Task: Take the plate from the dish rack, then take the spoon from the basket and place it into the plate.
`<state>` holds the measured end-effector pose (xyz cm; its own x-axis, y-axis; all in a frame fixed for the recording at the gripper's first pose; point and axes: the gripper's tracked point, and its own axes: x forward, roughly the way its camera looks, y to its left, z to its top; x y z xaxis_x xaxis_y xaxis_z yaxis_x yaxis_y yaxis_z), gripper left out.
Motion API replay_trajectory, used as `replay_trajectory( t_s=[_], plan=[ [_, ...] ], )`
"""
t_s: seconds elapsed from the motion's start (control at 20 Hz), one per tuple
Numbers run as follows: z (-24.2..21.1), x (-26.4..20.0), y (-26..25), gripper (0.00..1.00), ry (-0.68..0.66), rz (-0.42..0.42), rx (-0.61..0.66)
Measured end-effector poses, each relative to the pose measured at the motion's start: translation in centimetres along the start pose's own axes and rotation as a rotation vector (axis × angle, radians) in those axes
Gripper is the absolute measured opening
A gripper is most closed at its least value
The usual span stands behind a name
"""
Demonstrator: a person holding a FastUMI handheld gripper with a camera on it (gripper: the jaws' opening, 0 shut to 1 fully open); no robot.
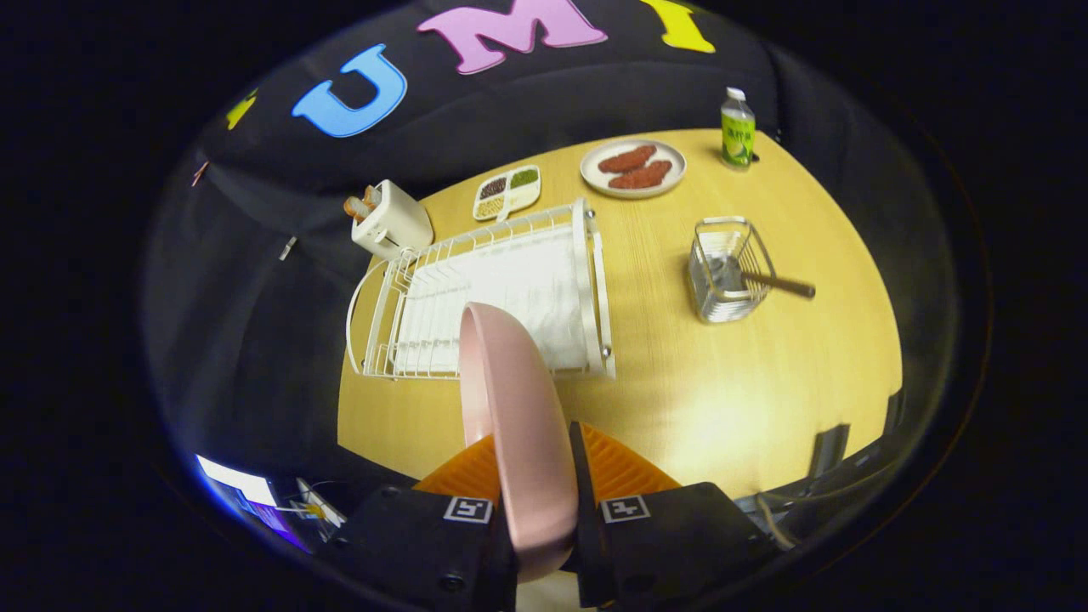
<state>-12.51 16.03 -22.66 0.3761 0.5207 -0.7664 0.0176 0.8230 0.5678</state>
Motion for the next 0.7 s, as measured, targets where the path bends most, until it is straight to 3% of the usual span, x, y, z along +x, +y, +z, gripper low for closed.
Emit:
replay_trajectory(
  t_s=[0.3, 0.7],
  plan=[
    [-6.5, 3.2, -0.9, 0.32, 0.108, 0.050, 0.083],
    [-9.1, 8.9, -2.3, 0.32, 0.122, 0.081, 0.117]
  ],
)
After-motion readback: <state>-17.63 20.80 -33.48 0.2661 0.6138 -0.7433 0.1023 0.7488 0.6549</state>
